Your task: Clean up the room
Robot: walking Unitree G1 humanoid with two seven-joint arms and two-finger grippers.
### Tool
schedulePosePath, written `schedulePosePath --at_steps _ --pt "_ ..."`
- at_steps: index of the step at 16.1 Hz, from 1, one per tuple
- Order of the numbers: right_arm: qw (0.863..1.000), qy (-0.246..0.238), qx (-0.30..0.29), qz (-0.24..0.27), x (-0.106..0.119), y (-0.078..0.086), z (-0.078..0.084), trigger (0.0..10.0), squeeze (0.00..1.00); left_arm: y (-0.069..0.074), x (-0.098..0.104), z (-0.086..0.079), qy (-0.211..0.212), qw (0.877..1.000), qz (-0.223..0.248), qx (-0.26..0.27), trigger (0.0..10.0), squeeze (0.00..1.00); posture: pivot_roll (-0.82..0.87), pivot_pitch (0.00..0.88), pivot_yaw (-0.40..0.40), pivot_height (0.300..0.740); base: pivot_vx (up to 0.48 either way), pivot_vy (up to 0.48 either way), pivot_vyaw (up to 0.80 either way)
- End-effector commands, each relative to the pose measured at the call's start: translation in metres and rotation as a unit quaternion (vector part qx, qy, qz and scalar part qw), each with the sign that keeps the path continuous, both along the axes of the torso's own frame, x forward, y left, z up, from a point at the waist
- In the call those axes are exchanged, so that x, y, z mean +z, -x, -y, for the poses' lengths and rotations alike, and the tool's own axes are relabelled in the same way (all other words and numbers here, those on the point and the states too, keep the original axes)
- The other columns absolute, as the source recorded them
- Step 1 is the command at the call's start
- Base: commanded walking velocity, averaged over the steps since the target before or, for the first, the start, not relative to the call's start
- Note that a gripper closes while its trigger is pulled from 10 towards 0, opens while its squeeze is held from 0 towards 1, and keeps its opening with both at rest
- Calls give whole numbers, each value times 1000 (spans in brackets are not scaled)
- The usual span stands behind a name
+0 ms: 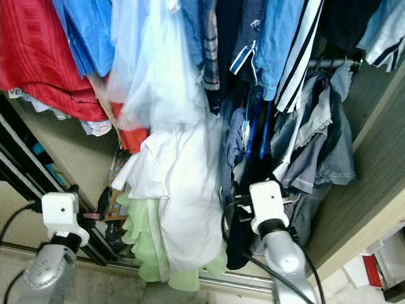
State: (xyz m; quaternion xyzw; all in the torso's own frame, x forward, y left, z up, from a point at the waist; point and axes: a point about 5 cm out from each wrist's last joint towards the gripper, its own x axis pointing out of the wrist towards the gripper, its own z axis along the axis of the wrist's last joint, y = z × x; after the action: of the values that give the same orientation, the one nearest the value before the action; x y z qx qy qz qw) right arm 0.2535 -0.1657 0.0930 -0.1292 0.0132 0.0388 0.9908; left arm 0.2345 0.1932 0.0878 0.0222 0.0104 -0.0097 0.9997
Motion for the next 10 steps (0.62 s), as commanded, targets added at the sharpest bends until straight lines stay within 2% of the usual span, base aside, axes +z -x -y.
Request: schedulePosePath --at_steps 1,2,3,4,6,7,10 --pt "1000 -7 -4 -2 -1 1 0 10000 0 -1 5 0 -3 1000 5 -8 10000 0 -199 0 98 740 0 0 0" --pt "1000 -19 -10 -5 -1 4 2 10000 0 0 2 4 2 1000 4 -22 10000 0 -206 0 107 740 0 0 0" --pt "1000 3 -20 -1 -2 6 6 10000 0 -1 -3 9 11 999 -9 -29 10000 0 -213 0 113 740 0 0 0" --pt "999 -5 -41 -22 -8 8 10 10000 0 -2 -6 14 17 999 -10 -30 10000 0 -215 0 116 740 0 0 0" --pt "998 -12 -51 -26 -10 13 13 10000 0 -3 -9 18 24 1000 -8 -14 10000 0 -221 0 121 740 0 0 0" --pt "998 -14 -53 -27 -10 14 14 10000 0 -1 -16 17 23 999 -38 -4 10000 0 -220 0 122 740 0 0 0" --pt "999 -15 -44 -23 -8 9 14 10000 0 5 -23 22 7 999 -49 -11 10000 0 -199 0 98 740 0 0 0"
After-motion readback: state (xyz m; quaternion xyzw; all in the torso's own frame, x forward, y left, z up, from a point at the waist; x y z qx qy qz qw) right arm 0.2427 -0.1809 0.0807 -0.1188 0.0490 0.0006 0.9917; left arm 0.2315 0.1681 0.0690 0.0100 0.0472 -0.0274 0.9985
